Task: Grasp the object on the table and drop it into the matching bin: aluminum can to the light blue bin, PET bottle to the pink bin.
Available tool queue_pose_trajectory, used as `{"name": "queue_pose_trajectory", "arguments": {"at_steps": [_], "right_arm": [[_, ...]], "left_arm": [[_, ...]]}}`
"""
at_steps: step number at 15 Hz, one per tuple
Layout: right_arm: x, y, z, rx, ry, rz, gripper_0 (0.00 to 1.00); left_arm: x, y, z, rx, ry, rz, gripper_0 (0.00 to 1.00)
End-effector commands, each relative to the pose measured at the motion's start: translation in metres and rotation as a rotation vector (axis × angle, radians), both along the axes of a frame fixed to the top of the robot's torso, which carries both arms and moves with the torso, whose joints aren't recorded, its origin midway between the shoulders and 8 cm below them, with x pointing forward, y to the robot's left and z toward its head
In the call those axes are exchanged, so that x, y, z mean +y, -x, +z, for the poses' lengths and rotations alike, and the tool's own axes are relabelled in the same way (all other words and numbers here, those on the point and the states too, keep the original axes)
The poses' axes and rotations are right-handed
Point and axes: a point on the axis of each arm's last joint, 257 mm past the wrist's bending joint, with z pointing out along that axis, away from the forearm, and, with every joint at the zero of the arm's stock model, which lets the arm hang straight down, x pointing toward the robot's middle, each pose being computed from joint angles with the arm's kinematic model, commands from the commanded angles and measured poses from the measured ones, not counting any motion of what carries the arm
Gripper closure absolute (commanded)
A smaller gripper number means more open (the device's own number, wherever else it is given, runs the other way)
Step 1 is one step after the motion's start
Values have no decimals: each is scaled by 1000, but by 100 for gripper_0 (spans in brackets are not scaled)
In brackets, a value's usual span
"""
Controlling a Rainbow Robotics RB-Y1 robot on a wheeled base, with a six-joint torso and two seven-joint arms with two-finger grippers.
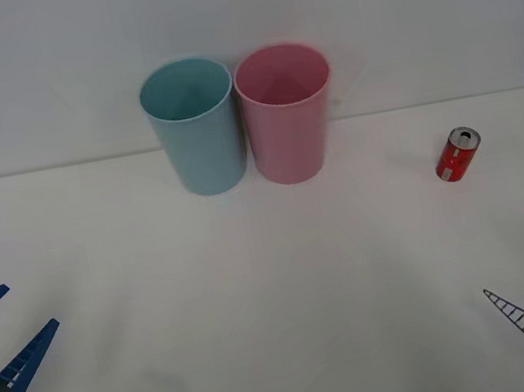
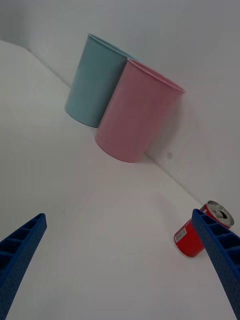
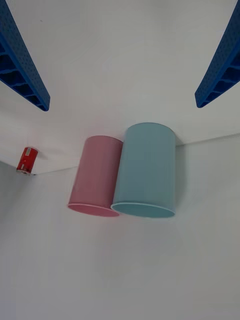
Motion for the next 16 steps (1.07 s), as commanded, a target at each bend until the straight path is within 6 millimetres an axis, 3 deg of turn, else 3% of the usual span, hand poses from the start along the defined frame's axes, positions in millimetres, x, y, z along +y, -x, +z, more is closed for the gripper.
{"name": "queue_pose_trajectory", "arguments": {"at_steps": [1,6,16], "right_arm": [[-2,-2,0,3,-1,-12,0],[-4,-7,5,4,-32,-23,0],[-20,-22,25,255,-504,-84,0]], "left_arm": [[0,0,0,0,0,0,0],[0,0,0,0,0,0,0],[0,0,0,0,0,0,0]]}}
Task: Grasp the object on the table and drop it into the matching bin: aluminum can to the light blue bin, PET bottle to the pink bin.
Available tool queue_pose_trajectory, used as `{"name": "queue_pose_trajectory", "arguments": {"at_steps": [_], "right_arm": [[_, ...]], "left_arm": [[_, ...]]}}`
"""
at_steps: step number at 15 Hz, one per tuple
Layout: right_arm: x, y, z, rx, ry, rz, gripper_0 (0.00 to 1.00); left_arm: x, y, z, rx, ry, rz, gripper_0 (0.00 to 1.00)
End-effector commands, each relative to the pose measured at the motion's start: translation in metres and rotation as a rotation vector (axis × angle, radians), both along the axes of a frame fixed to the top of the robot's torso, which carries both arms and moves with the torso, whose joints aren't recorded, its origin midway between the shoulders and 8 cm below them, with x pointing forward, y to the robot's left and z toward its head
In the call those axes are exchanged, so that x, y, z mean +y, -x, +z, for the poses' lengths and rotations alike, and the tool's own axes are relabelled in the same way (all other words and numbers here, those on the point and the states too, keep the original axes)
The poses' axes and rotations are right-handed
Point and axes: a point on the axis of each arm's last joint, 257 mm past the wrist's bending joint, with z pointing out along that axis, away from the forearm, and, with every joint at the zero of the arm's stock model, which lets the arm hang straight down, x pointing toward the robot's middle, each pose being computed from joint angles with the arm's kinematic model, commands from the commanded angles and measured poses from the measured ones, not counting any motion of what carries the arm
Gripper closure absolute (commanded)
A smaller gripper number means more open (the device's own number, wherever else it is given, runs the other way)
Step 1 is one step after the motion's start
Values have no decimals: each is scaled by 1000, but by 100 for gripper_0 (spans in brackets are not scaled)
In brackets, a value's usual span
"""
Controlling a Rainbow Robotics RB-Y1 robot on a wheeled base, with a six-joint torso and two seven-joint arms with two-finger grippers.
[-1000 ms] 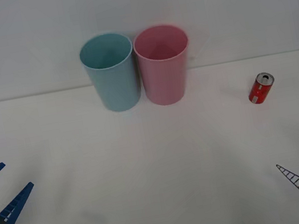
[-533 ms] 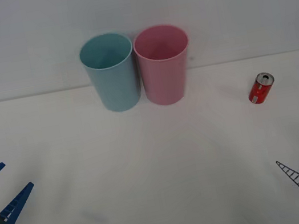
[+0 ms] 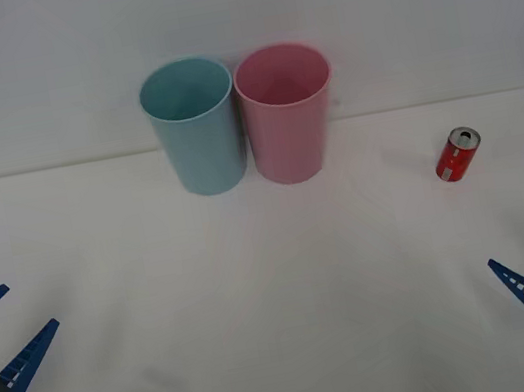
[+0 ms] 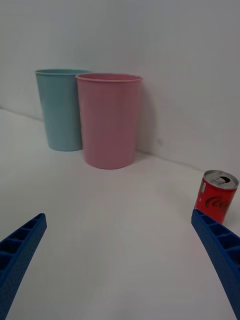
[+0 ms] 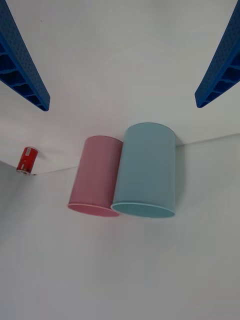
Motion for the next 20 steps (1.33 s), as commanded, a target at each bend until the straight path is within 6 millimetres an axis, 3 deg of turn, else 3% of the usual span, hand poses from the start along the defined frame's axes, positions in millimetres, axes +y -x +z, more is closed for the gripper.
{"name": "queue_pose_trajectory", "arguments": {"at_steps": [1,9,15,20], "right_arm": [[-10,-5,11,43,-141,-31,0],[-39,-21,8,44,-160,-172,0],[-72,-40,-18,93,-166,-377,0],[-86,-74,-41,112,-152,-423,0]], "left_arm": [[0,0,0,0,0,0,0],[0,0,0,0,0,0,0],[0,0,0,0,0,0,0],[0,0,0,0,0,0,0]]}}
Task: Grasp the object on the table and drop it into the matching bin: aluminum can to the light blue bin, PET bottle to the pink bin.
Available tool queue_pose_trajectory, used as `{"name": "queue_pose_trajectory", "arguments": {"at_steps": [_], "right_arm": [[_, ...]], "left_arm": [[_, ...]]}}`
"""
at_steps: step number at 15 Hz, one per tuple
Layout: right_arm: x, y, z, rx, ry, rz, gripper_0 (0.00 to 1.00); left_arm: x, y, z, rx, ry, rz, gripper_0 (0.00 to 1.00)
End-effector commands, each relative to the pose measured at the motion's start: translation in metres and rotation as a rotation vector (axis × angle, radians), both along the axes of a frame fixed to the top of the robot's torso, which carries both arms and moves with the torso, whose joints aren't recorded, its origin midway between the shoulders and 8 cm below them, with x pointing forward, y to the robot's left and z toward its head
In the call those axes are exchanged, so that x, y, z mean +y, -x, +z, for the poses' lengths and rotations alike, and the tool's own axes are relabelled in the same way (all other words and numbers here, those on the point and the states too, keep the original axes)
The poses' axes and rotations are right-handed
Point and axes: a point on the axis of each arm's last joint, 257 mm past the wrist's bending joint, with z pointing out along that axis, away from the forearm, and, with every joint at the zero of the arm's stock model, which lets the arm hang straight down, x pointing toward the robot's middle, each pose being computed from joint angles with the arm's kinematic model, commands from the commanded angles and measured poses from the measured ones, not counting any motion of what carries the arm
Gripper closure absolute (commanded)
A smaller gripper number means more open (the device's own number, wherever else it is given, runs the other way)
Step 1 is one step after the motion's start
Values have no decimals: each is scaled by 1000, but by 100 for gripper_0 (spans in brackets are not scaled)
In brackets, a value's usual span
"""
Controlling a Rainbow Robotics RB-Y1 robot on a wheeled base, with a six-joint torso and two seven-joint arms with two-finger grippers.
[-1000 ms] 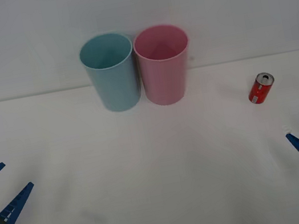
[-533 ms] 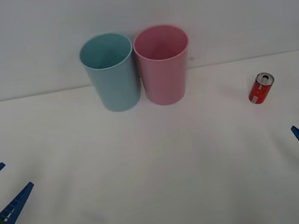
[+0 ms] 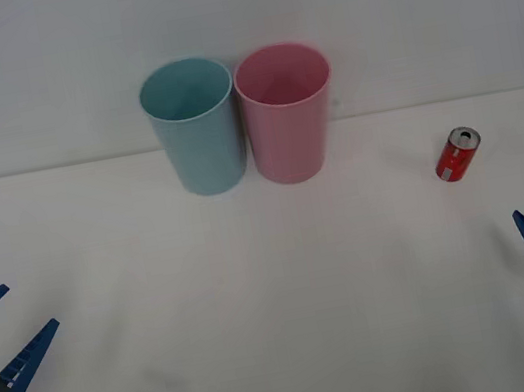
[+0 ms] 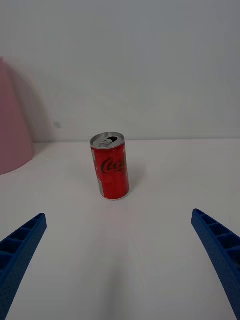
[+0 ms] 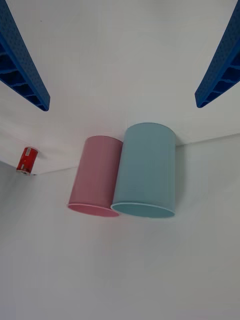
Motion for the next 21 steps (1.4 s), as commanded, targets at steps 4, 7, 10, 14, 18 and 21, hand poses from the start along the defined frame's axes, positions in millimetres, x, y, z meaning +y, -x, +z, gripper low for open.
{"name": "queue_pose_trajectory", "arguments": {"at_steps": [4,7,10,14,18,21], "right_arm": [[-5,-34,-14,10,13,-12,0],[-1,-51,-23,25,18,-11,0],[3,-73,-31,39,20,-6,0],[22,-102,-34,45,12,21,0],[38,-128,-32,48,20,36,0],[40,-152,-33,67,48,24,0]], "left_arm": [[0,0,0,0,0,0,0],[0,0,0,0,0,0,0],[0,0,0,0,0,0,0],[0,0,0,0,0,0,0],[0,0,0,0,0,0,0],[0,0,0,0,0,0,0]]}}
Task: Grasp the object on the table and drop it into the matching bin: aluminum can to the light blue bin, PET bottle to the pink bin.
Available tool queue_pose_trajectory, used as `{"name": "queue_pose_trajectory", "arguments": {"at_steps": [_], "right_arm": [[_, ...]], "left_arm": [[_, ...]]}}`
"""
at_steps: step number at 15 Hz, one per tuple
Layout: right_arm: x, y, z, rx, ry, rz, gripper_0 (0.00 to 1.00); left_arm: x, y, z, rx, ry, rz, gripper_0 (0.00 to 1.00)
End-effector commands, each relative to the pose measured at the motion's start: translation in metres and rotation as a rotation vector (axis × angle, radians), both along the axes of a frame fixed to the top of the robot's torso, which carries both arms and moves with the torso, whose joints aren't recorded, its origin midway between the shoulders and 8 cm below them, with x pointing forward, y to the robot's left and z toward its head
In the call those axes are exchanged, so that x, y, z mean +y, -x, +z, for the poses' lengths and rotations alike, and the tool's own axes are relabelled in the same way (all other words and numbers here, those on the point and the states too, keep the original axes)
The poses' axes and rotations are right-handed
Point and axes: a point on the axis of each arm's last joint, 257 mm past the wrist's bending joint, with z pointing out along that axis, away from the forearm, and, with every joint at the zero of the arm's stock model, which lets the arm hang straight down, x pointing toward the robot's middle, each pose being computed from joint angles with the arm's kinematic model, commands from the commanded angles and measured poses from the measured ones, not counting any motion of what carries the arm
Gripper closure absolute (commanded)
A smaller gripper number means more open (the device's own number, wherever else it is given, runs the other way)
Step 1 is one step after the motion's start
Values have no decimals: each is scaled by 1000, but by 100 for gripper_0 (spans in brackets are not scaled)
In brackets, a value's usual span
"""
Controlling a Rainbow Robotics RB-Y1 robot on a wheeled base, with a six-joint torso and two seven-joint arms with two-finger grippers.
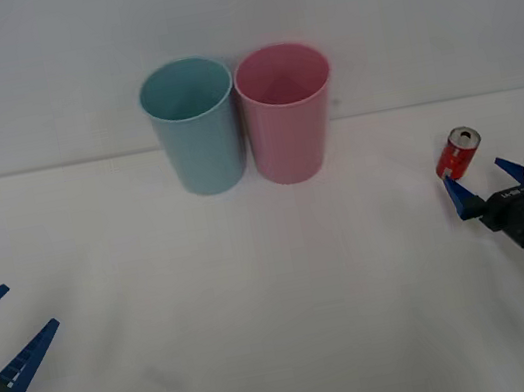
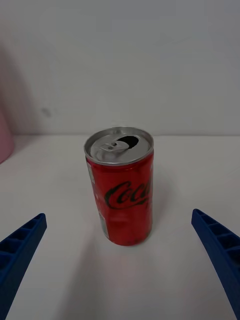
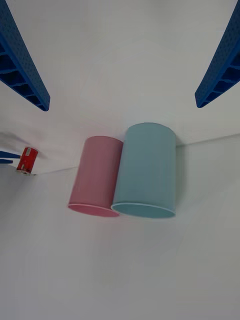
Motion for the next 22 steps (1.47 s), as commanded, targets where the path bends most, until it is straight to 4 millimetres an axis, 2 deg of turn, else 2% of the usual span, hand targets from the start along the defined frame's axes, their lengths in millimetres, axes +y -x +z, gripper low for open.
{"name": "queue_pose_trajectory", "arguments": {"at_steps": [1,7,14,15,16,17,22], "right_arm": [[-1,-21,0,17,26,-20,0],[-4,-52,-4,58,49,-65,0],[-4,-63,-3,71,75,-89,0],[-4,-64,-2,70,75,-89,17],[-3,-64,-2,71,65,-91,81],[-3,-64,-4,76,58,-96,100],[2,-65,-5,80,51,-93,100]], "left_arm": [[0,0,0,0,0,0,0],[0,0,0,0,0,0,0],[0,0,0,0,0,0,0],[0,0,0,0,0,0,0],[0,0,0,0,0,0,0],[0,0,0,0,0,0,0],[0,0,0,0,0,0,0]]}}
